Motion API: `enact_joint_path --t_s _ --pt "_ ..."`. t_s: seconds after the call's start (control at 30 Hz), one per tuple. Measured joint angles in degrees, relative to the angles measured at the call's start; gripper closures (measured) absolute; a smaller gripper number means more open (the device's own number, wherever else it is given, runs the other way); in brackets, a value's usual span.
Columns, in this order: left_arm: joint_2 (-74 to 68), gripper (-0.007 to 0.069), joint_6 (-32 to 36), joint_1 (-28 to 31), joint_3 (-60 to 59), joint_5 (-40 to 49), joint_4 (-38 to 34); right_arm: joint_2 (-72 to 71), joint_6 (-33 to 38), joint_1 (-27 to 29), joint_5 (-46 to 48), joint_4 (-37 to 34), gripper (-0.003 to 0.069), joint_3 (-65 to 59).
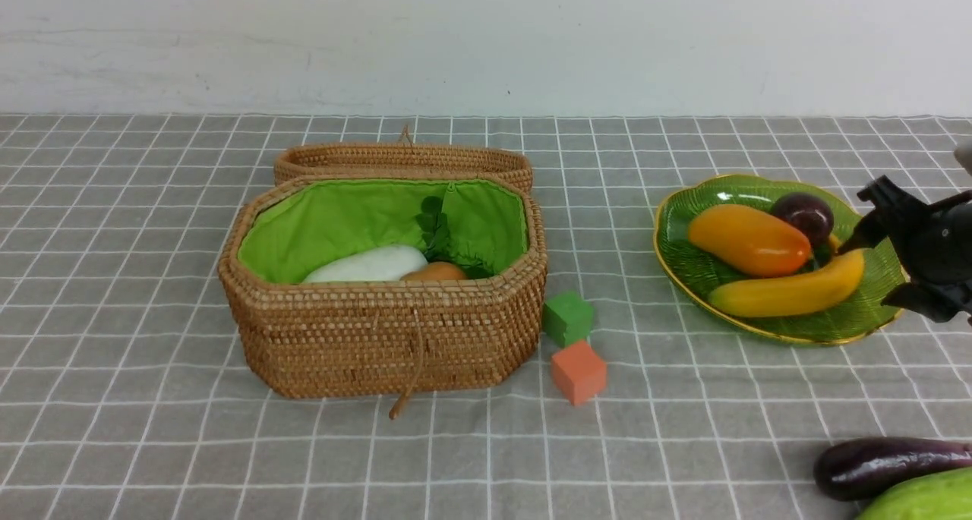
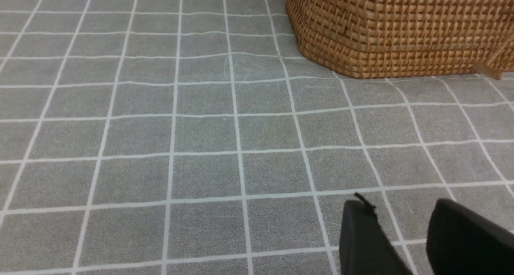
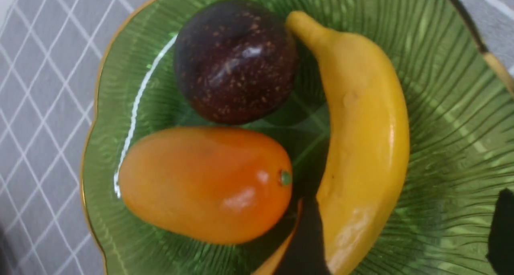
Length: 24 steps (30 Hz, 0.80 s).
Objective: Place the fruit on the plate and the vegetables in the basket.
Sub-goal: Use the right arm to grab a banana and put it into the right plate, then grab an eggplant with your right arm and place it in the basket on the left.
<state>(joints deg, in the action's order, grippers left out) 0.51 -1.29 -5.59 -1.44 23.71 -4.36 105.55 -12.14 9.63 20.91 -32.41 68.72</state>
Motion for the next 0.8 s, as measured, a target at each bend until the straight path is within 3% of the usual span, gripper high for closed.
enact_joint_path --t_s 0.13,0.33,0.57,0.67,0.7,0.8 --pt "0.0 0.0386 0.0 0.0 0.0 0.0 0.0 -2.8 9.3 0.1 5.9 -0.4 0.0073 0.0" --pt "0.0 0.0386 0.0 0.0 0.0 0.0 0.0 -13.4 23.6 -0.2 17.4 3.1 0.0119 0.0" --pt "0.0 0.0386 0.0 0.0 0.0 0.0 0.0 -22.2 27.6 -6.8 31.9 8.0 0.0139 -0.1" --pt "0.0 0.0386 0.0 0.0 0.0 0.0 0.0 -22.9 26.1 -12.4 37.7 18.5 0.0139 -4.8" --pt "0.0 0.0386 0.0 0.0 0.0 -0.1 0.0 -22.9 26.1 -12.4 37.8 19.2 0.0139 -4.8" --pt "0.0 0.0386 0.0 0.0 0.0 -0.1 0.0 -22.7 29.5 -17.9 36.2 31.7 0.0139 -11.8"
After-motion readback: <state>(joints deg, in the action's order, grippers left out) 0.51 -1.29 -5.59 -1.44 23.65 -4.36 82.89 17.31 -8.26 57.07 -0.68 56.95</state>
